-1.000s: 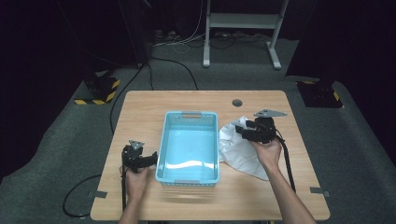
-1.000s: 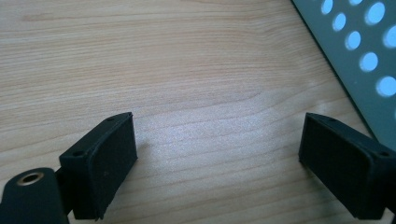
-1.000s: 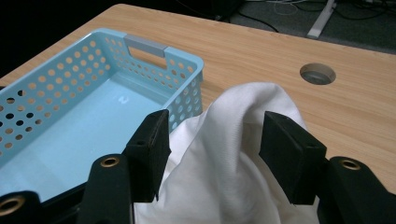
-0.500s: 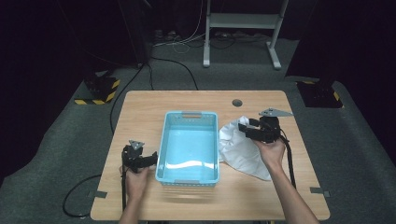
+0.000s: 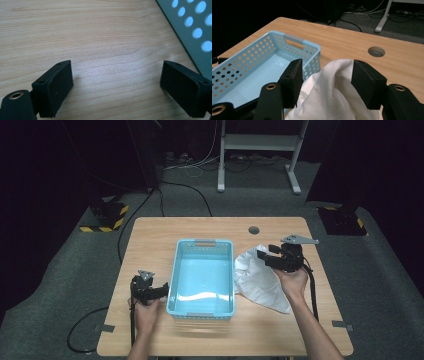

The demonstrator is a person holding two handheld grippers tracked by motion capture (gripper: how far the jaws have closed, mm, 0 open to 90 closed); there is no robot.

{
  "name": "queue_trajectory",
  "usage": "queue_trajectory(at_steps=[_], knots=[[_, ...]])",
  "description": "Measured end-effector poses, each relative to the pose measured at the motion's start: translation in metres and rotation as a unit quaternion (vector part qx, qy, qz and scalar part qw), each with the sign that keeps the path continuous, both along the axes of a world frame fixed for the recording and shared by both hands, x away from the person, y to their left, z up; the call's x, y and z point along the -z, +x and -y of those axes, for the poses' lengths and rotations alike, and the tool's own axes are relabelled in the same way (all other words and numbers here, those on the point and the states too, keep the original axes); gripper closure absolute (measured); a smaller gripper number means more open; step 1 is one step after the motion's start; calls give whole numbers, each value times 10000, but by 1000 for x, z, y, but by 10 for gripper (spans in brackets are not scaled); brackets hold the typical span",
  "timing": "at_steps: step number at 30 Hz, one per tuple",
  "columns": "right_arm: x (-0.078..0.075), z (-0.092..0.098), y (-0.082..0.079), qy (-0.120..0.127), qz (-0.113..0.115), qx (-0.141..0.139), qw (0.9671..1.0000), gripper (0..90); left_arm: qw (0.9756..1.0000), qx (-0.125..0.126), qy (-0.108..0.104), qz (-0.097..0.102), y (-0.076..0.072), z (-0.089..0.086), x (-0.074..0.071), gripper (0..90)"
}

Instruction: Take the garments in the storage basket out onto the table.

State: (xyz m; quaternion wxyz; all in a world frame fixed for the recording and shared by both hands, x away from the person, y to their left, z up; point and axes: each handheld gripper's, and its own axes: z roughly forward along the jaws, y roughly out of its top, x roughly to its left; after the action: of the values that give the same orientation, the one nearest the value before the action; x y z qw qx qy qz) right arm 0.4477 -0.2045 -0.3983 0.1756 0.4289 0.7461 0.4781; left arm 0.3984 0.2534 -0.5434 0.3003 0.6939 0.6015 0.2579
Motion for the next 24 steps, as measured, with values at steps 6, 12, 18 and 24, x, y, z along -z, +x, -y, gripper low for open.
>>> queue_trajectory(at_steps=[6, 12, 18, 24], knots=[[-5, 2, -3, 34, 94, -22, 9999, 419, 10000, -4, -2, 0, 0, 0, 0, 113], [-9, 5, -6, 67, 146, -22, 9999, 417, 10000, 10, 7, -4, 0, 0, 0, 113], [-13, 10, -8, 112, 213, -4, 9997, 416, 10000, 9, 6, -3, 0, 0, 0, 113], [-16, 14, -10, 146, 259, 22, 9996, 415, 10000, 8, 6, -3, 0, 0, 0, 113]])
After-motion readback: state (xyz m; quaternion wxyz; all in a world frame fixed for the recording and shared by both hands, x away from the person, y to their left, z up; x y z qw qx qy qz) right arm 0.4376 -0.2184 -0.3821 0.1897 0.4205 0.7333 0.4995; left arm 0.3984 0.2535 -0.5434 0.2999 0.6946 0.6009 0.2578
